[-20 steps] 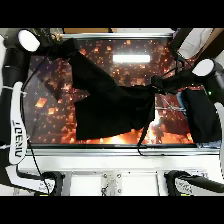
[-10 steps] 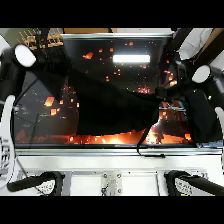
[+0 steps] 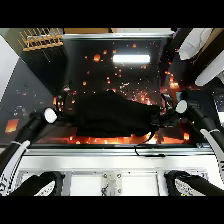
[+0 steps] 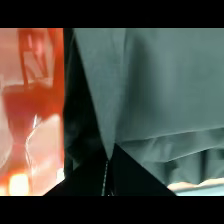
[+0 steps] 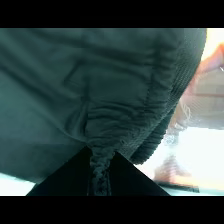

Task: Fold the clothes and pants, and hang the long-sleeved shirts on hangers.

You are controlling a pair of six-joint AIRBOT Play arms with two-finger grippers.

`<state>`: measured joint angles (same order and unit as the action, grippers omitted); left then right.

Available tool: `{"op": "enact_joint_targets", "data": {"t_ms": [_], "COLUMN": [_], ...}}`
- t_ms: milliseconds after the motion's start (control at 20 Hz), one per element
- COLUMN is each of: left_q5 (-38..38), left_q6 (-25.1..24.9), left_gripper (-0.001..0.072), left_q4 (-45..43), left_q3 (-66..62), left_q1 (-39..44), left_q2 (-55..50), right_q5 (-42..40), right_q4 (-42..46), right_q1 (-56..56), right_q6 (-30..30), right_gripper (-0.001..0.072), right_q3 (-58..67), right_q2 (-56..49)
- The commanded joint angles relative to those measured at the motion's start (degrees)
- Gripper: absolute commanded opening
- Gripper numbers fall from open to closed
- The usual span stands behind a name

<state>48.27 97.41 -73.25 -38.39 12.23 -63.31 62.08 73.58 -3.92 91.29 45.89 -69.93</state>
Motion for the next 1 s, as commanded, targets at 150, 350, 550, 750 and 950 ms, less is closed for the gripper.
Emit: {"op": "enact_joint_targets", "data": {"t_ms": [150,350,550,750,950], "left_q5": [-6.27,-3.74,3.76,9.49,10.14], "left_q6": [0.11,0.11,-3.48,-3.72,-3.45], "left_gripper": [0.0003,0.0004,0.0236,0.0572,0.0572], "left_q4": [1.27,1.22,1.22,1.22,1.29], "left_q3": [8.15,6.51,1.07,-7.52,-11.87], "left_q1": [4.22,1.62,-2.38,-3.96,-2.80], "left_q2": [0.94,0.98,1.01,5.68,14.08], "right_q5": [-3.80,-3.32,-2.05,7.08,8.98], "right_q4": [0.39,0.15,-0.70,-0.63,-1.11], "right_q1": [-0.20,-0.07,0.04,3.26,14.56], "right_q6": [-0.04,0.00,-0.04,-3.48,-5.35], "right_gripper": [0.0033,0.0035,0.0351,0.0534,0.0534], "right_q3": [-5.11,-4.98,-4.31,0.87,2.89], "right_q2": [-0.72,-0.44,2.82,8.57,12.76]}}
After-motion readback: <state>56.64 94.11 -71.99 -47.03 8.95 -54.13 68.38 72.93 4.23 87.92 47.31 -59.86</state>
